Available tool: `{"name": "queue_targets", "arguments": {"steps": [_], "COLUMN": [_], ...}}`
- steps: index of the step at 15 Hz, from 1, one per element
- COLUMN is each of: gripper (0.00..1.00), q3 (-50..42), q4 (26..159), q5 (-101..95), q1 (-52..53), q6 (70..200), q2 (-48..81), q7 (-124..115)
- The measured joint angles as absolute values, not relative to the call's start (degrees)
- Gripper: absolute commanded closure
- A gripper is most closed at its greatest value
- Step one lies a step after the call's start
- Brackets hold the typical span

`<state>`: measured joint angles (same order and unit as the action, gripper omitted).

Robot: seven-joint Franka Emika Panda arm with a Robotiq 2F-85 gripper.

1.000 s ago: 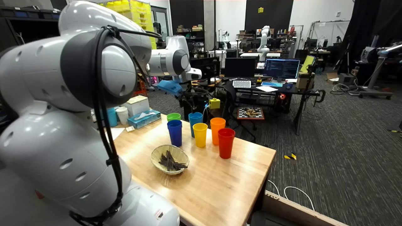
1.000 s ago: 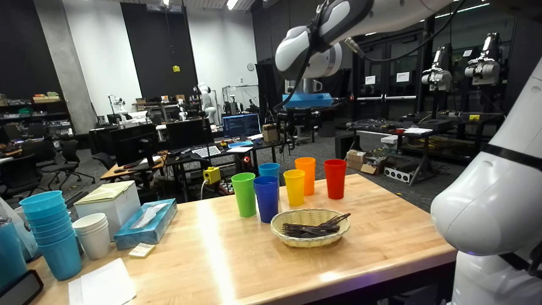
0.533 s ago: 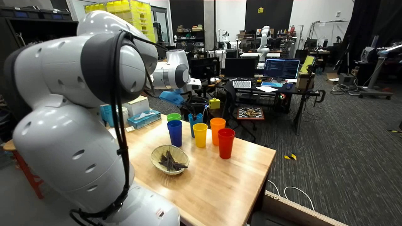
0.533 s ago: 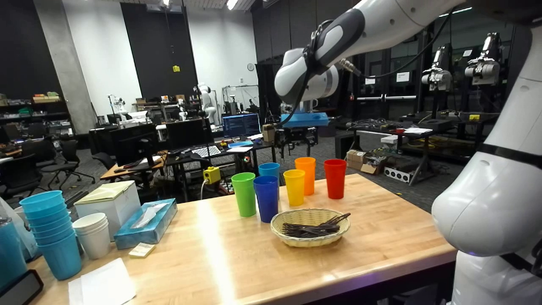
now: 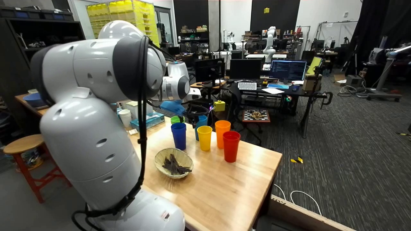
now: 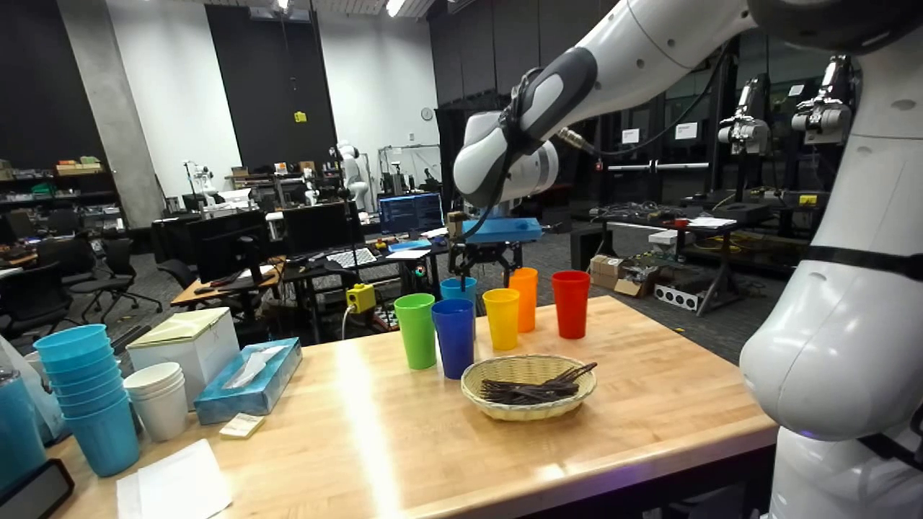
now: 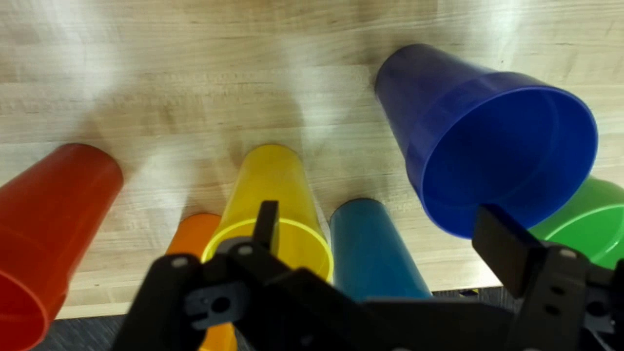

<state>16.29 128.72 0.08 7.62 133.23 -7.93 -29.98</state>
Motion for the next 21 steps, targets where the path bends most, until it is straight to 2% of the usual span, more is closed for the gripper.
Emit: {"name": "queue_targets", "arguments": {"steps": [4, 5, 7, 13, 16, 21], "gripper": [0.0, 0.25, 0.3, 0.78, 0.99, 0.98], "q3": [16.3, 16.3, 16.3, 16.2, 16.1, 16.1], "q4": [128.6, 128.6, 128.4, 128.2, 128.2, 127.8], "q5": [-1.7, -2.0, -2.1, -2.2, -2.2, -2.2], "q1": [8.7, 8.9, 9.0, 9.5, 9.6, 9.8], "q6": [135.1, 135.3, 135.7, 136.9, 137.1, 137.1], "q2": [-4.7, -4.1, -3.2, -2.2, -2.0, -1.8], "q7": [-30.1, -30.1, -30.1, -30.2, -30.3, -31.7]}}
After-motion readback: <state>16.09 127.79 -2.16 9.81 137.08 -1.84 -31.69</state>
